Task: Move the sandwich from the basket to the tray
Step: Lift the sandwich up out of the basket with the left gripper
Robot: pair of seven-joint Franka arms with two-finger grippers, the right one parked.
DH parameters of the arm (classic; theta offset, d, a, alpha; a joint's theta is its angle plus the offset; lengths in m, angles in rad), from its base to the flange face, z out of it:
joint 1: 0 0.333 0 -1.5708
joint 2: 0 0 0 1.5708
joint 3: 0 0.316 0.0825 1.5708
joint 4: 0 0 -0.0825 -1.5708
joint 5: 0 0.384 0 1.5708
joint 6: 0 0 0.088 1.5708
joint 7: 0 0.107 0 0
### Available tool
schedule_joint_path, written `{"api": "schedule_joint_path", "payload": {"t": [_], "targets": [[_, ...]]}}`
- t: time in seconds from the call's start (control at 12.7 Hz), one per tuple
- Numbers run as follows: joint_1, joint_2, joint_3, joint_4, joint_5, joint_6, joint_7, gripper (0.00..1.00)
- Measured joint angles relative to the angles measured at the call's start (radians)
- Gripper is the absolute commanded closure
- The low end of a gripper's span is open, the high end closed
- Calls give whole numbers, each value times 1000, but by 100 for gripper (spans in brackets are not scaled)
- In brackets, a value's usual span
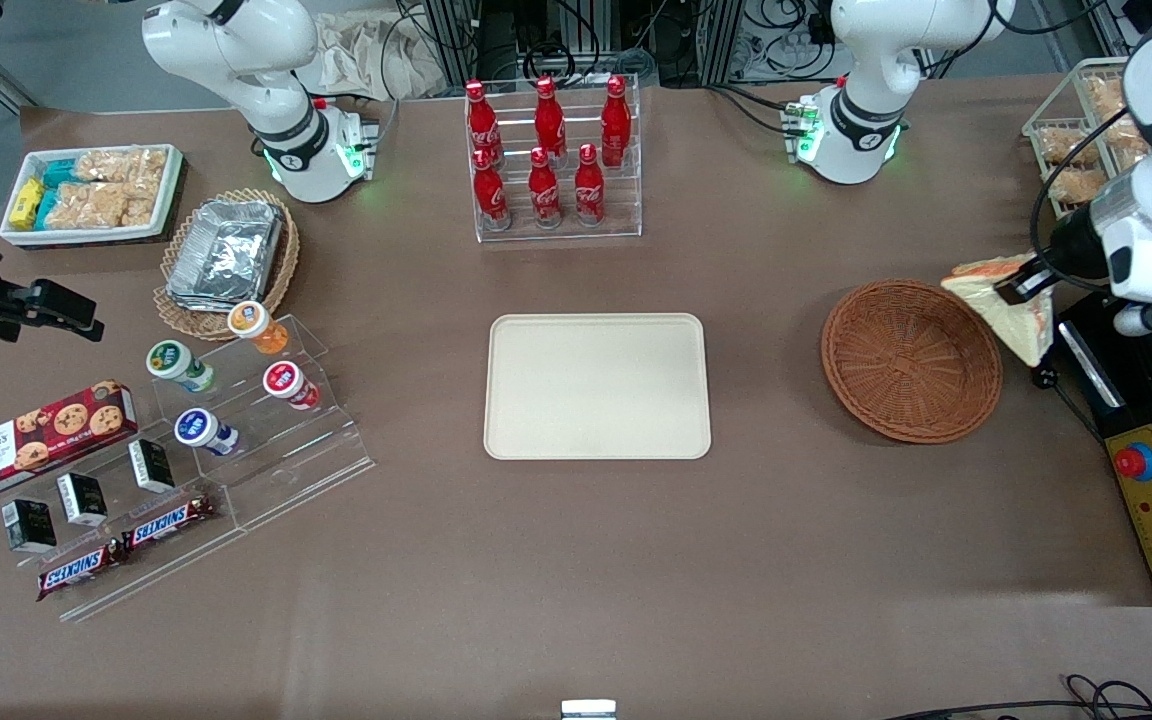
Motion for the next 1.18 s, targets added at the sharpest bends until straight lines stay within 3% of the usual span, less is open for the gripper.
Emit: {"api": "schedule_joint_path", "payload": {"t": [0.47,0.87,1.18], "targets": [[-3,2,-36,230,22,-175,170,100],[-11,24,-194,365,47,-238,177,100],[-11,76,-329,392,46,-242,95,100]]}}
